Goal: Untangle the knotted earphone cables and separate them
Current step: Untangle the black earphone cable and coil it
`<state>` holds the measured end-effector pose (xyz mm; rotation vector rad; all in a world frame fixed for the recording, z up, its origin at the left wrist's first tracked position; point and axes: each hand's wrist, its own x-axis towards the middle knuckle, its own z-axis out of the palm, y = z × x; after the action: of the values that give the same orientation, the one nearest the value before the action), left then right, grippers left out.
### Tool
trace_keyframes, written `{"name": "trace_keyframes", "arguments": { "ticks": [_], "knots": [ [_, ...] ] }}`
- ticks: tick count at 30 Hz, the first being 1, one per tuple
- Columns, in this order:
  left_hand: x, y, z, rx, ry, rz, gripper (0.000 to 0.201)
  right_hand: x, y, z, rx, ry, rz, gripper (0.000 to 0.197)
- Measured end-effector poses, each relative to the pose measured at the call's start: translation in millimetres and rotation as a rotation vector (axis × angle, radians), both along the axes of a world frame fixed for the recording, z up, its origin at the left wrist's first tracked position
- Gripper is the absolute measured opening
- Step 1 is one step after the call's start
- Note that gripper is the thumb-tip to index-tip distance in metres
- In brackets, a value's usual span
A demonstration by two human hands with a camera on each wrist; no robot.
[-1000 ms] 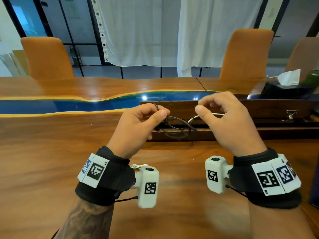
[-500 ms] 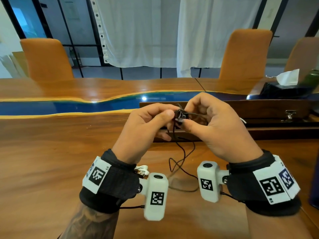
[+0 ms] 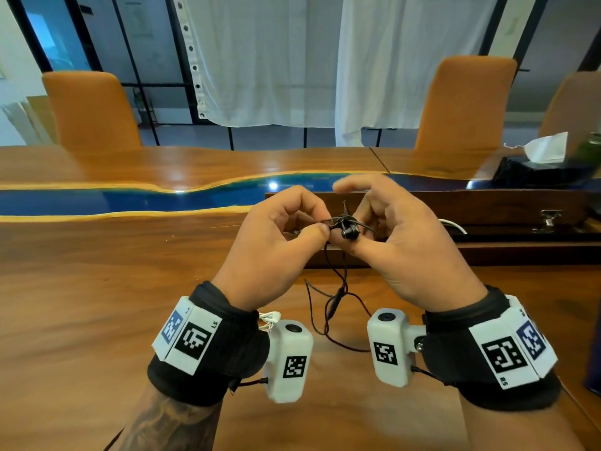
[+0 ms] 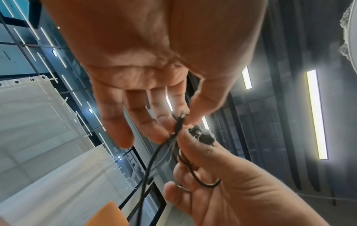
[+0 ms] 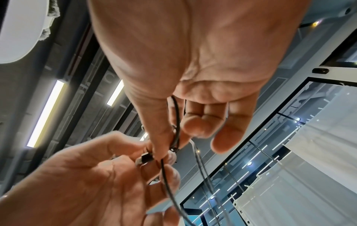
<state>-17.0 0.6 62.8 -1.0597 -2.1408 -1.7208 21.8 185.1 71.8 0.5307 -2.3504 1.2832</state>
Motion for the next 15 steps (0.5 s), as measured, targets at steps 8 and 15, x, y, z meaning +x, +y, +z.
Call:
{"name": "trace_keyframes", "arguments": {
  "ticks": [8, 15],
  "knots": [
    [5.0, 0.9, 3.0, 0.043, 0.09, 0.042, 0.014, 0.9, 1.1, 2.3, 0.072, 0.065, -0.082, 0.027],
    [6.6, -0.8, 5.9, 0.033, 0.163, 0.105, 0.011, 4.4, 2.7, 6.9, -0.117, 0.069, -0.008, 0.02]
  ]
}}
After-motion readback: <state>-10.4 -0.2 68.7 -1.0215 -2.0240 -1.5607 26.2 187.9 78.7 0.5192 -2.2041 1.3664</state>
